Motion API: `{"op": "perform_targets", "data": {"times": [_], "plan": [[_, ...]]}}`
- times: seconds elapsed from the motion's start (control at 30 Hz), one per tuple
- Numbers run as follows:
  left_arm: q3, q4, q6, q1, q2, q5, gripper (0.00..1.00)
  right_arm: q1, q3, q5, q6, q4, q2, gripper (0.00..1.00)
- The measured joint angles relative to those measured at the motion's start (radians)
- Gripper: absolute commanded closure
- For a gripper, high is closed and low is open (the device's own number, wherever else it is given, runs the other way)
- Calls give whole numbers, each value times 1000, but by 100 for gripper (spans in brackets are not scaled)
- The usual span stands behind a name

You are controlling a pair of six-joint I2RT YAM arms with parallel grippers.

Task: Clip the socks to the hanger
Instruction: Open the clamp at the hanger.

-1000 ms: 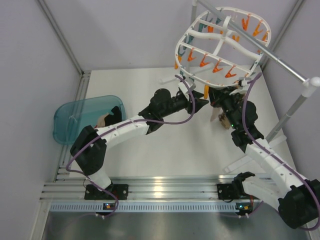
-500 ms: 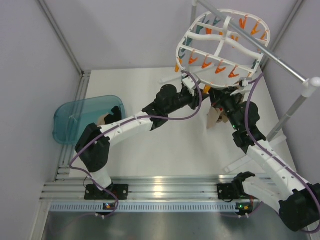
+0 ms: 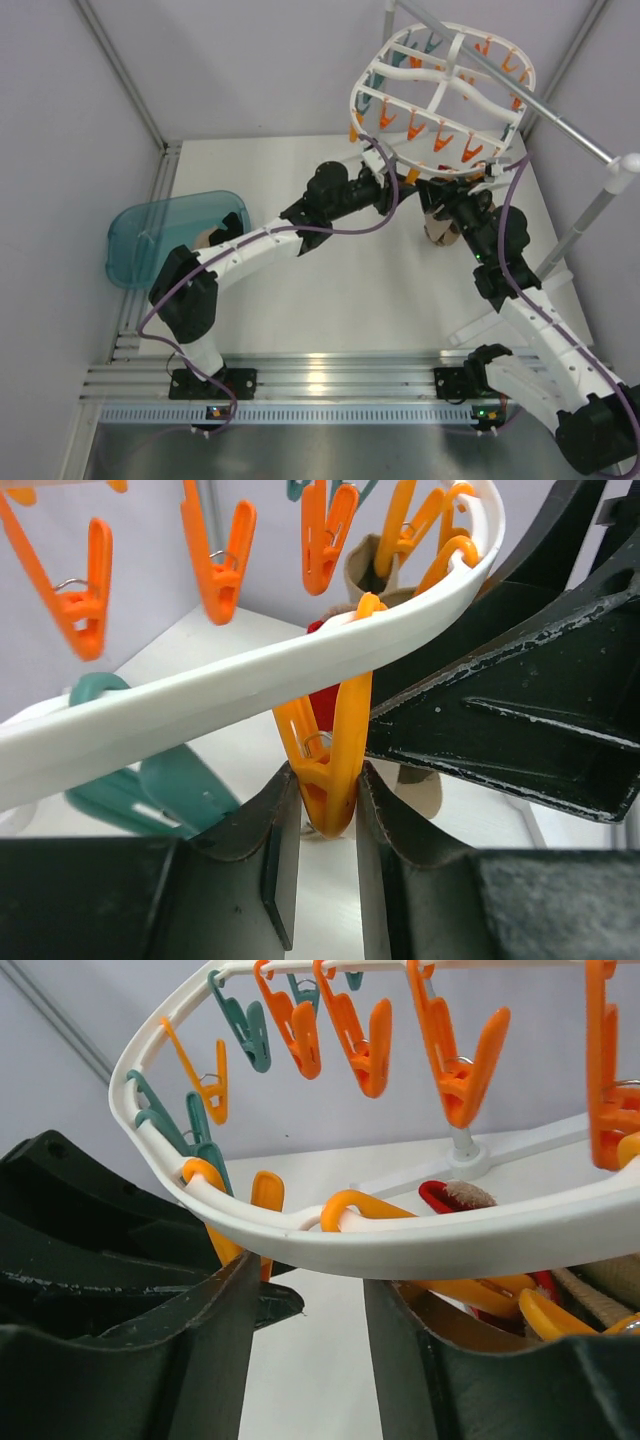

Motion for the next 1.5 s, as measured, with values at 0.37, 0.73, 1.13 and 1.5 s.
{"op": "perform_targets", "data": {"times": [0.37,0.73,1.13,1.5], "plan": [[37,-52,-164,69,10,234,100,-62,-3,-159,-12,7,-8,64],[37,-2,-305,95,46,380,100,-82,-3,-218,-11,-21,-12,53],[37,96,-412,120,62,445,100,-87,-3,-243,156,88,47,54],[40,202,-574,146,126,534,100,-109,-5,-300,89,63,-21,52]]}}
